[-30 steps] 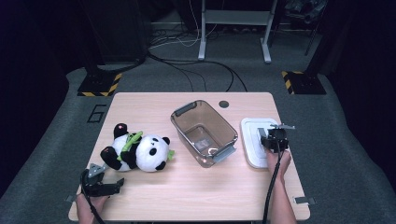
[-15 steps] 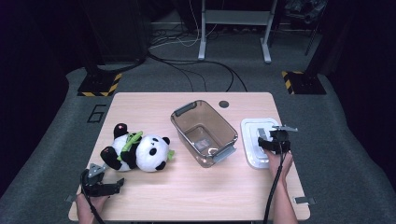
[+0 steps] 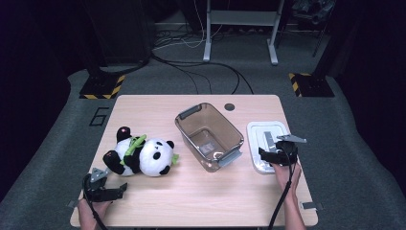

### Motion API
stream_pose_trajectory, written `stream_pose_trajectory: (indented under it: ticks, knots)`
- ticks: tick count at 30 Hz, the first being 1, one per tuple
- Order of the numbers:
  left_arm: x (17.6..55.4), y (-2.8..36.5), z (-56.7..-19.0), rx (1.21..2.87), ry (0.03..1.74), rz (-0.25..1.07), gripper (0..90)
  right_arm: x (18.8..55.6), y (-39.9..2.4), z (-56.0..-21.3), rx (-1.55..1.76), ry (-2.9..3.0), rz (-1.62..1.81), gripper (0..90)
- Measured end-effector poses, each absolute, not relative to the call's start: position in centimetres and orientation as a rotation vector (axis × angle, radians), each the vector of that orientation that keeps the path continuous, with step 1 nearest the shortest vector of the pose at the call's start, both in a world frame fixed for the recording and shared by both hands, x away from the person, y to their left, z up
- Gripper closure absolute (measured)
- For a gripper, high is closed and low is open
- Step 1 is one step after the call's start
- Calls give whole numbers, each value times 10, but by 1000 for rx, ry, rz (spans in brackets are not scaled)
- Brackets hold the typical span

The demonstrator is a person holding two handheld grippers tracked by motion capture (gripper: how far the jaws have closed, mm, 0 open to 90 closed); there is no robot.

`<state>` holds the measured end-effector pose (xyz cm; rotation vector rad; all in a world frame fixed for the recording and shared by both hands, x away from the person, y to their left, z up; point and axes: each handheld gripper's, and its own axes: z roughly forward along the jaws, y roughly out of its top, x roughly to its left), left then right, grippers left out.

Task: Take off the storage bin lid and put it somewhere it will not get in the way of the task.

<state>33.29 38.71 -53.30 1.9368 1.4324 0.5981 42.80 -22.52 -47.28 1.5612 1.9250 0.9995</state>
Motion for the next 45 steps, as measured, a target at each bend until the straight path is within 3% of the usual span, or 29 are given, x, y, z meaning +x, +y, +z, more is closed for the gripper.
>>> stream_pose_trajectory:
  ticks: [8,32,45]
  knots:
    - [333,387,-533,1938,1432,598,3,411,-206,-470,1490,1991,1017,0]
    - [333,387,-533,1938,1431,600,2,360,-150,-510,1354,2151,1051,0]
    - [333,387,-533,1937,1431,600,2,352,-130,-527,1282,2229,952,0]
